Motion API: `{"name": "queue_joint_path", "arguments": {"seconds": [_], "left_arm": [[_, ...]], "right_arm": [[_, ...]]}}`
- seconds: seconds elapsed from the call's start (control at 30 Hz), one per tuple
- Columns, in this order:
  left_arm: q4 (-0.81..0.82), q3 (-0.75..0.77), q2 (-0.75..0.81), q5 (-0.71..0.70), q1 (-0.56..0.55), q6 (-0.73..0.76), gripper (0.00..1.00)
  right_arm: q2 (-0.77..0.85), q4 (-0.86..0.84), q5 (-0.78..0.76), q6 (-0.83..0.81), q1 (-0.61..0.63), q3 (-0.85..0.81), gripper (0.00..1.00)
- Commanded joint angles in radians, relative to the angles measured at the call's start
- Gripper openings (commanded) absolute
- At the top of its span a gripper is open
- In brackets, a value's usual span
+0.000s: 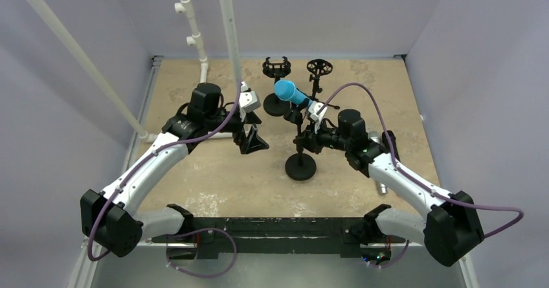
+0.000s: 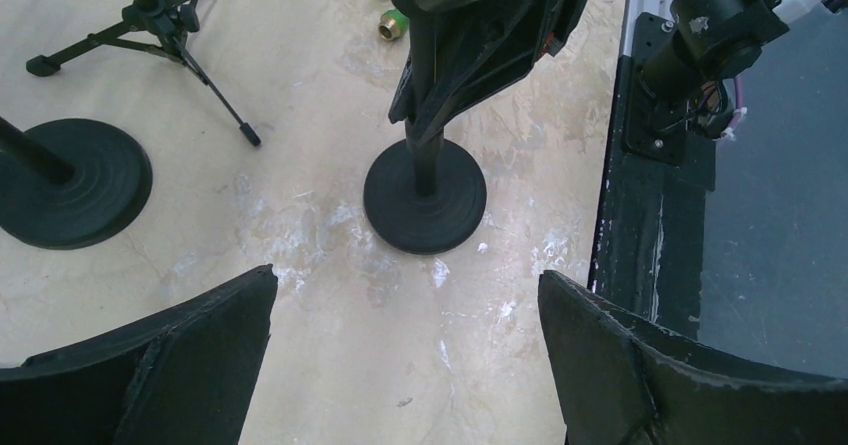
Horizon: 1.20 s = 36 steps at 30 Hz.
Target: Remove the microphone from the stand
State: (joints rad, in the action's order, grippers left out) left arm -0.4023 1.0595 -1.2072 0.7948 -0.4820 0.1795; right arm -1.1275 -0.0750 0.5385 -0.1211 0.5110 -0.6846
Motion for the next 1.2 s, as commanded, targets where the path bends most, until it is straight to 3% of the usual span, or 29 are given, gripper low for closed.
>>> {"name": "queue_joint_path", "arguments": {"seconds": [0.0, 0.23, 0.57, 0.7, 1.17], "left_arm": [[0.05, -0.006, 0.029, 0.039, 0.022, 0.056, 1.0], [0.085, -0.042, 0.048, 0.034, 0.039, 0.03, 1.0], [0.161, -0.087, 0.077, 0.037, 0.04, -0.015, 1.0], [0.198, -0.084, 0.086, 0.024, 0.04, -0.06, 1.0], [0.244, -0.056, 0.106, -0.039, 0.03, -0.204, 1.0]], "right_arm": [[0.027, -0.226, 0.032, -0.001, 0.011, 0.032, 0.0], [0.037, -0.268, -0.02, -0.044, 0.012, 0.107, 0.0], [0.078, 0.002, -0.005, -0.147, 0.012, 0.06, 0.39], [0.098, 0.071, -0.014, -0.169, 0.009, 0.037, 0.47], [0.192, 0.377, -0.068, -0.23, -0.041, -0.069, 0.52]]}}
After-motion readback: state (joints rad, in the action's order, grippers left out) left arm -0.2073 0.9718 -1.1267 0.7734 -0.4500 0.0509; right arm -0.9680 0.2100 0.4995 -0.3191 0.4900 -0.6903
